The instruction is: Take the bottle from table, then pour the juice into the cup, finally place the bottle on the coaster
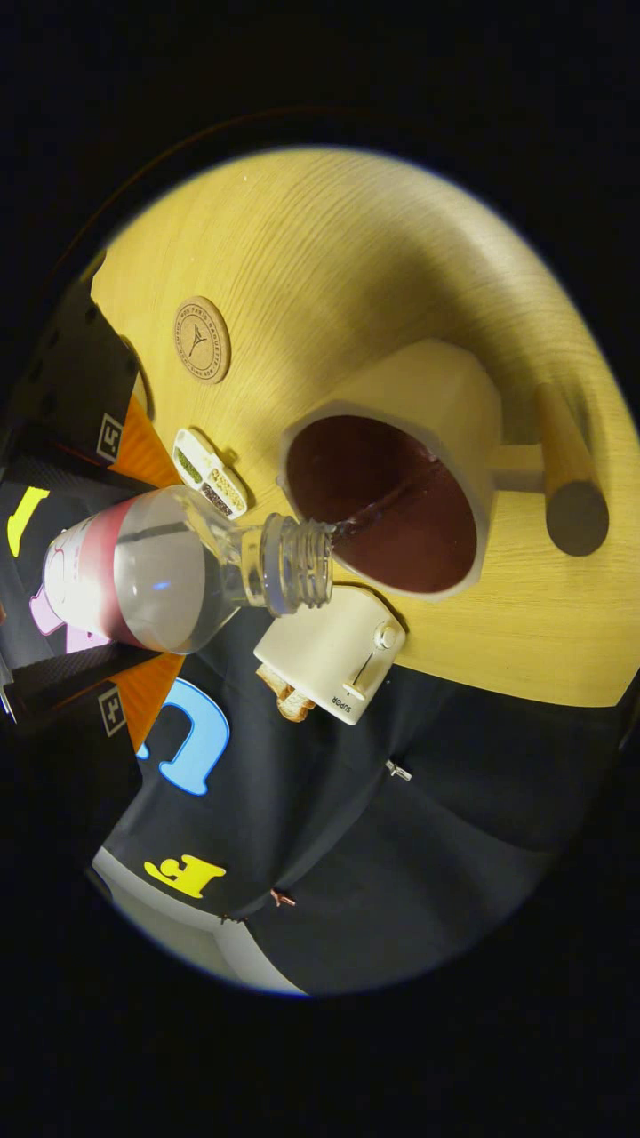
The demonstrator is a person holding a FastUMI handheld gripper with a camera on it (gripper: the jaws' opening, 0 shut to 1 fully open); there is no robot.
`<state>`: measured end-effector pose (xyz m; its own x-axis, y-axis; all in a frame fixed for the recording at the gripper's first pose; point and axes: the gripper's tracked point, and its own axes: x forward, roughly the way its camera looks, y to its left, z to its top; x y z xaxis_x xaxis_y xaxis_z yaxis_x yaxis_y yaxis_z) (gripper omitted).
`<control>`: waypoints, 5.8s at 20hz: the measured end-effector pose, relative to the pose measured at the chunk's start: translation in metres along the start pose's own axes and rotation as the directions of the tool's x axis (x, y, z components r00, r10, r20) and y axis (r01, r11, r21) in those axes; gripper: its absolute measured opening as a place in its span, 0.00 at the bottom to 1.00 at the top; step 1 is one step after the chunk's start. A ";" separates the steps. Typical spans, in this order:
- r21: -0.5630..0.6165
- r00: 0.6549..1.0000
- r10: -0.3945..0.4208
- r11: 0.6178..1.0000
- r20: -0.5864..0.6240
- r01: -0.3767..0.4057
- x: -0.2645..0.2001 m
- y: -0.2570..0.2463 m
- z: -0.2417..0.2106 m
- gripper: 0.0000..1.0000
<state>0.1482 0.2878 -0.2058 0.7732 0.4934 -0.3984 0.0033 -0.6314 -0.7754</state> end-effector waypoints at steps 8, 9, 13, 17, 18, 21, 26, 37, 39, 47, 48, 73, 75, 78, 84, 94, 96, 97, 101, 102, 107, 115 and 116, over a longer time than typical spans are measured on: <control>-0.058 1.000 0.009 0.998 0.006 -0.009 0.001 -0.002 -0.003 0.75; -0.056 1.000 0.010 0.998 0.001 -0.010 0.001 -0.002 -0.005 0.75; -0.060 1.000 0.007 0.998 -0.008 -0.007 -0.001 -0.003 -0.008 0.75; -0.061 1.000 0.011 0.998 -0.003 -0.011 -0.003 -0.005 -0.006 0.75; -0.065 1.000 0.010 0.998 0.001 -0.010 -0.004 -0.006 -0.005 0.75; -0.076 1.000 0.007 0.997 -0.001 -0.007 -0.006 -0.008 -0.005 0.75; -0.081 1.000 0.019 0.997 -0.017 -0.020 -0.009 -0.007 -0.011 0.75; -0.044 0.998 0.026 0.999 -0.049 -0.028 -0.018 -0.012 -0.007 0.75; 0.041 0.996 0.045 0.998 -0.076 -0.042 -0.026 -0.007 -0.010 0.75; 0.486 0.989 0.003 0.871 -0.148 0.070 -0.055 -0.022 -0.030 0.75; 0.548 0.987 -0.002 0.831 -0.162 0.091 -0.058 -0.027 -0.038 0.75; 0.788 0.959 -0.133 -0.604 -0.248 0.120 -0.026 0.064 -0.158 0.75; 0.762 0.960 -0.138 -0.639 -0.244 0.102 -0.010 0.075 -0.150 0.76; 0.743 0.959 -0.127 -0.660 -0.254 0.109 0.008 0.093 -0.143 0.76; 0.747 0.959 -0.144 -0.658 -0.244 0.091 0.021 0.109 -0.129 0.76; 0.783 0.962 -0.150 -0.616 -0.229 0.091 0.025 0.120 -0.111 0.78; 0.768 0.965 -0.124 -0.632 -0.231 0.103 0.024 0.123 -0.113 0.78; 0.763 0.966 -0.116 -0.638 -0.230 0.105 0.024 0.124 -0.113 0.79; 0.758 0.964 -0.096 -0.639 -0.248 0.131 0.016 0.123 -0.120 0.99; 0.758 0.963 -0.101 -0.639 -0.252 0.131 0.013 0.119 -0.121 0.99; 0.778 0.957 -0.135 -0.617 -0.259 0.123 -0.015 0.092 -0.121 0.99; 0.780 0.913 -0.165 -0.588 -0.373 0.213 -0.100 0.039 -0.155 0.97; 0.779 0.906 -0.164 -0.584 -0.390 0.229 -0.117 0.032 -0.162 0.97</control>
<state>0.1609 0.1133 -0.1045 0.9473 0.3175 -0.0428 -0.3185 0.9477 -0.0197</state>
